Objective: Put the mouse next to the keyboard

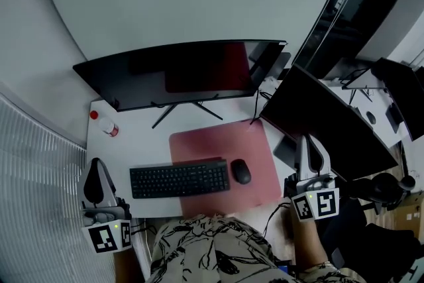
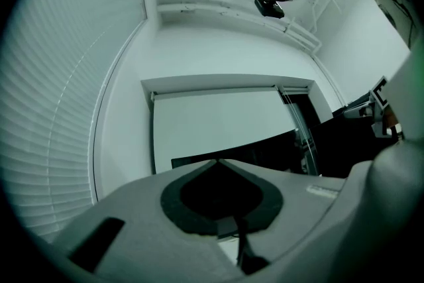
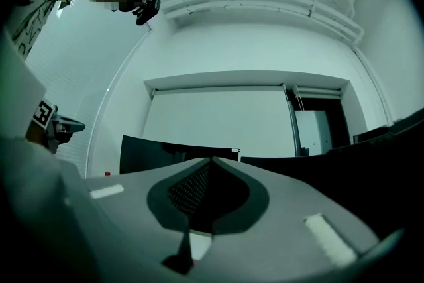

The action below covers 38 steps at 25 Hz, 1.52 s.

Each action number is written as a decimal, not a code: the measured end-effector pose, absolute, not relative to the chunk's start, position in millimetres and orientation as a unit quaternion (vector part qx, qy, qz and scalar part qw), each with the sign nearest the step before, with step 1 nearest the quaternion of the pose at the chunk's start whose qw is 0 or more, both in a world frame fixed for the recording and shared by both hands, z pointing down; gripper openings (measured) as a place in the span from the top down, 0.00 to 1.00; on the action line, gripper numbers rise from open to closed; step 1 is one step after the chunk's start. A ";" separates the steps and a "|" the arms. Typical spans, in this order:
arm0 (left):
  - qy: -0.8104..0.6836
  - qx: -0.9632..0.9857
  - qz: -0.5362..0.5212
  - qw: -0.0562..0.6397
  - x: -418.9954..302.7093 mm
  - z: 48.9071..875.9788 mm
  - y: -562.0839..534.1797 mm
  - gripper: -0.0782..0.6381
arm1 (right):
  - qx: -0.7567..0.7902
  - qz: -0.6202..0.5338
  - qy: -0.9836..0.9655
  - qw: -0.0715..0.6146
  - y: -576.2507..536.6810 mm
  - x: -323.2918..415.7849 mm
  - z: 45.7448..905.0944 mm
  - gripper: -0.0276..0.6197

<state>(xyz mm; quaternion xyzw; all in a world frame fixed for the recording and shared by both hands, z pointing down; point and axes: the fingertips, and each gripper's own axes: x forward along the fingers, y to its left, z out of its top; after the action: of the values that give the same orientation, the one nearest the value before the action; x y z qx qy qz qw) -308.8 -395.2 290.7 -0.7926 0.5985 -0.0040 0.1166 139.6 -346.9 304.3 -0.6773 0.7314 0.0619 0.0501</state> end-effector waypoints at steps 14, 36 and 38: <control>0.633 -0.766 0.003 0.113 -337.5 297.1 -387.4 0.90 | -0.687 0.061 0.723 0.038 -345.4 151.6 311.2 0.95; 0.620 -0.777 -0.002 0.106 -326.1 303.7 -390.7 0.90 | -0.662 0.053 0.747 0.025 -353.4 129.1 321.5 0.95; 0.620 -0.777 -0.002 0.105 -327.1 304.1 -392.0 0.90 | -0.661 0.053 0.748 0.024 -355.4 128.0 321.8 0.95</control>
<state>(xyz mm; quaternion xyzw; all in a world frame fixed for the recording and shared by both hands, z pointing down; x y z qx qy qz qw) -327.1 -392.0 304.1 -0.7773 0.6202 -0.0019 0.1054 128.0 -355.4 321.8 -0.6614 0.7478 0.0530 0.0236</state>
